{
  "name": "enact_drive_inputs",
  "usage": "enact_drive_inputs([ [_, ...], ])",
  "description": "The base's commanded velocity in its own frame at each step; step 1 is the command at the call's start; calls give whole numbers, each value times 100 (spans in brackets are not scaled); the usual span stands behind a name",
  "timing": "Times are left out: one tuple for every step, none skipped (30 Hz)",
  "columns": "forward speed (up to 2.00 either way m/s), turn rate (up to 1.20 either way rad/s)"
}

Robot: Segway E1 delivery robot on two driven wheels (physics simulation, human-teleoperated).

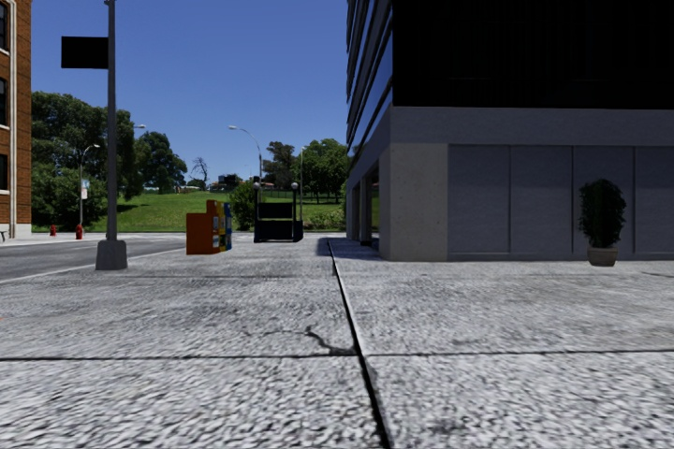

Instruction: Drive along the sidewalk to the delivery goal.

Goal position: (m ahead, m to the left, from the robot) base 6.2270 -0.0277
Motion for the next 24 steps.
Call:
enact_drive_inputs([
  [200, 0],
  [200, 0],
  [200, 0],
  [200, 0],
  [200, 0],
  [200, 0],
  [200, 0],
  [200, 0],
  [200, 0],
  [200, 0],
  [200, 0],
  [200, 0],
  [200, 0],
  [200, 0],
  [200, 0],
  [200, 0],
  [200, 0],
  [200, 0],
  [200, 0],
  [200, 0],
  [200, 0],
  [200, 0],
  [200, 0],
  [200, 0],
])
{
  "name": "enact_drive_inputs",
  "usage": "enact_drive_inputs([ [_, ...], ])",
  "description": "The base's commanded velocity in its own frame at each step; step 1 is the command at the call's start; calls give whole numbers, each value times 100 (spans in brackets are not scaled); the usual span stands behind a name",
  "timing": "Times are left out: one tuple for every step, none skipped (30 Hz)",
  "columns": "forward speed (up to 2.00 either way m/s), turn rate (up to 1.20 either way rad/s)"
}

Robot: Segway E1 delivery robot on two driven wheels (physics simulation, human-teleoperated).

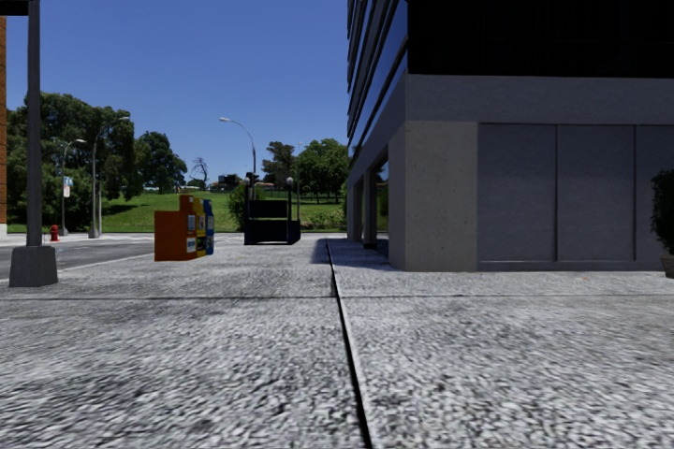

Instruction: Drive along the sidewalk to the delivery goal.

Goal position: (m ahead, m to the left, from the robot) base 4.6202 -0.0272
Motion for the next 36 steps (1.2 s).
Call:
enact_drive_inputs([
  [200, 0],
  [200, 0],
  [200, 0],
  [200, 0],
  [200, 0],
  [200, 0],
  [200, 0],
  [200, 0],
  [200, 0],
  [200, 0],
  [200, 0],
  [200, 0],
  [200, 0],
  [200, 0],
  [200, 0],
  [200, 0],
  [200, 0],
  [200, 0],
  [200, 0],
  [200, 0],
  [200, 0],
  [200, 0],
  [200, 0],
  [200, 0],
  [200, 0],
  [200, 0],
  [200, 0],
  [200, 0],
  [200, 0],
  [200, 0],
  [200, 0],
  [200, 0],
  [200, 0],
  [200, 0],
  [200, 0],
  [200, 0],
])
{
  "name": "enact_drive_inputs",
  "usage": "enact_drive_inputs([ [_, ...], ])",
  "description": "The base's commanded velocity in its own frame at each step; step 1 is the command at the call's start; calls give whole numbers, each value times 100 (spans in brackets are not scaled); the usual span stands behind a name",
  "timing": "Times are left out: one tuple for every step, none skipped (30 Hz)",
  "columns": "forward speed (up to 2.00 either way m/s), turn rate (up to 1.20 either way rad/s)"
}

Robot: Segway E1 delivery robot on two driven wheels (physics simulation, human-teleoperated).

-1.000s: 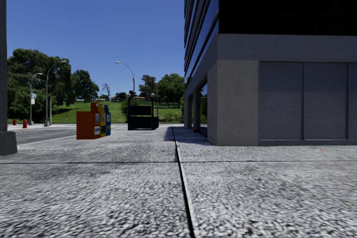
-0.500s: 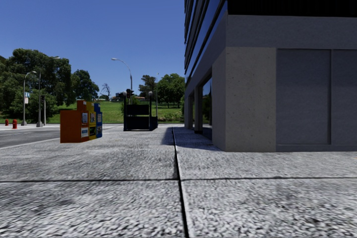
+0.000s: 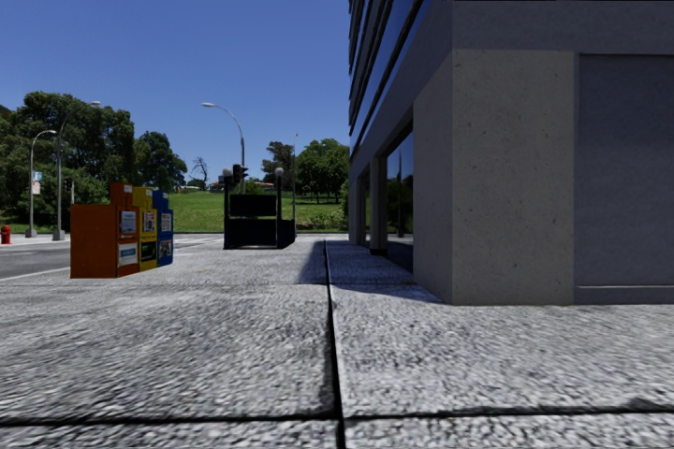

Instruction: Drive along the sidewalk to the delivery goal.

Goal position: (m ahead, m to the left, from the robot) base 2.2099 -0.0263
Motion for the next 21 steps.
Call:
enact_drive_inputs([
  [200, 0],
  [200, 0],
  [200, 0],
  [200, 0],
  [200, 0],
  [200, 0],
  [200, 0],
  [200, 0],
  [200, 0],
  [200, 0],
  [200, 0],
  [200, 0],
  [200, 0],
  [200, 0],
  [200, 0],
  [200, 0],
  [200, 0],
  [190, 0],
  [179, 0],
  [167, 0],
  [167, 0],
])
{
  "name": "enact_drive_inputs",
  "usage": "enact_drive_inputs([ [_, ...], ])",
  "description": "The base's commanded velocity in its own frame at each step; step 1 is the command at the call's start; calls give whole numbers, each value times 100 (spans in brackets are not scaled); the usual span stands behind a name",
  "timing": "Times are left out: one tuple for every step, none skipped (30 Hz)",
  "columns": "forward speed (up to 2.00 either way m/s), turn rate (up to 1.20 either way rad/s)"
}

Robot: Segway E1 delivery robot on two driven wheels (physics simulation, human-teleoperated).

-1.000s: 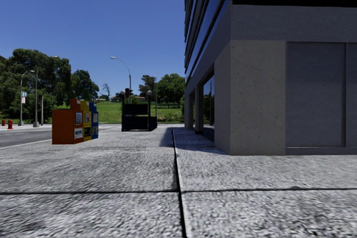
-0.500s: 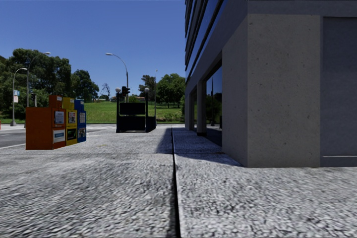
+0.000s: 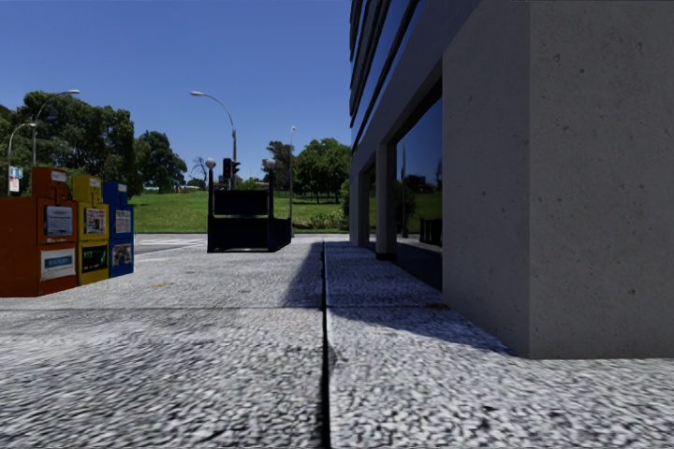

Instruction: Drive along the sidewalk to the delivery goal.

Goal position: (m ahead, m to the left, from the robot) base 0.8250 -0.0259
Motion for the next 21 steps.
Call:
enact_drive_inputs([
  [156, 0],
  [135, 0],
  [119, 0],
  [106, 0],
  [99, 0],
  [96, 0],
  [96, 0],
  [94, 0],
  [86, 0],
  [82, 0],
  [82, 0],
  [82, 0],
  [81, 0],
  [81, 0],
  [81, 0],
  [81, 0],
  [78, 0],
  [70, 0],
  [51, 0],
  [12, 0],
  [0, 0],
])
